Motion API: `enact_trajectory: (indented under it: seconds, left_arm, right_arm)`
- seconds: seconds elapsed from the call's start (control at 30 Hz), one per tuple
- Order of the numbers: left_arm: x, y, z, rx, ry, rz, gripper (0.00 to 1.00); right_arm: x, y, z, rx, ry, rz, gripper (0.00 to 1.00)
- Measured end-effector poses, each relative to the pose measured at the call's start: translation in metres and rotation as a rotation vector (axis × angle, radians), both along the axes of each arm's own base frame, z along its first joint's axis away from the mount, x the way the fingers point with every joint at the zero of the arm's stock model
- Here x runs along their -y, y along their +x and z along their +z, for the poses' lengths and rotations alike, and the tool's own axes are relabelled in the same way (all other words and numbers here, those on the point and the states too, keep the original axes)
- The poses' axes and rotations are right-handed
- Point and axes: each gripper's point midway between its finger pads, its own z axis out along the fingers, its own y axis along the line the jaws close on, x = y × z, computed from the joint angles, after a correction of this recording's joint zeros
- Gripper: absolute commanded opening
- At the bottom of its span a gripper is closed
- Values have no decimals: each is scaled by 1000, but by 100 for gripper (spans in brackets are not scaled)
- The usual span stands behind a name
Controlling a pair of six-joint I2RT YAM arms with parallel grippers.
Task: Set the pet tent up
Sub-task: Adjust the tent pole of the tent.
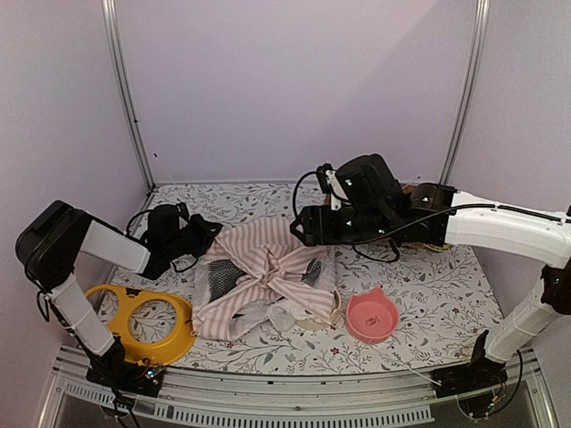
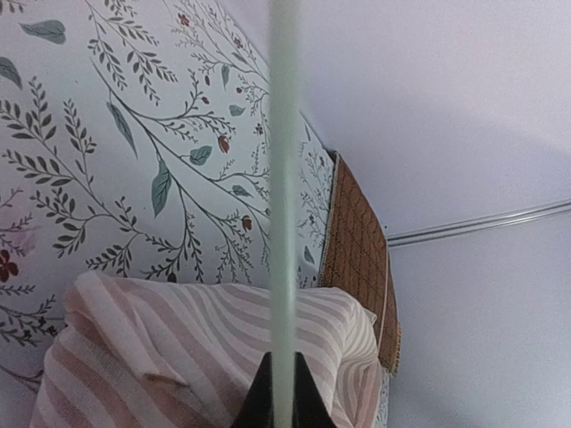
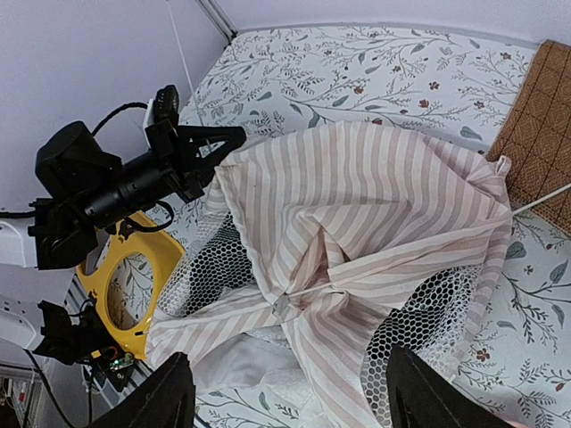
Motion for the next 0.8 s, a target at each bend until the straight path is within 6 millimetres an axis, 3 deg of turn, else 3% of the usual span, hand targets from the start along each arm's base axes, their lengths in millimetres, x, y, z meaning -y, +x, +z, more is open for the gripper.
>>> enact_trajectory:
  seconds: [0.1, 0.27, 0.47, 0.57, 0.7, 0.8]
  left_arm:
    - [3, -14, 5, 21, -14, 18, 0]
    - [6, -16, 17, 46, -85, 35, 0]
    - [3, -11, 20, 38, -100, 30, 0]
    - [8, 3, 31, 63, -84, -14, 0]
    - [20, 20, 43, 92, -72, -87, 0]
    - [23, 18, 40, 76, -74, -102, 0]
  right_arm:
    - [-20, 7, -18, -28, -54, 30, 75]
    - [-61, 30, -46, -47, -157, 69, 76]
    - [-36, 19, -94, -125, -285, 72, 77]
    - [-10, 16, -112, -163, -296, 49, 76]
    - [20, 32, -116, -195, -242, -1, 76]
    - [21, 50, -106, -177, -189, -9, 72]
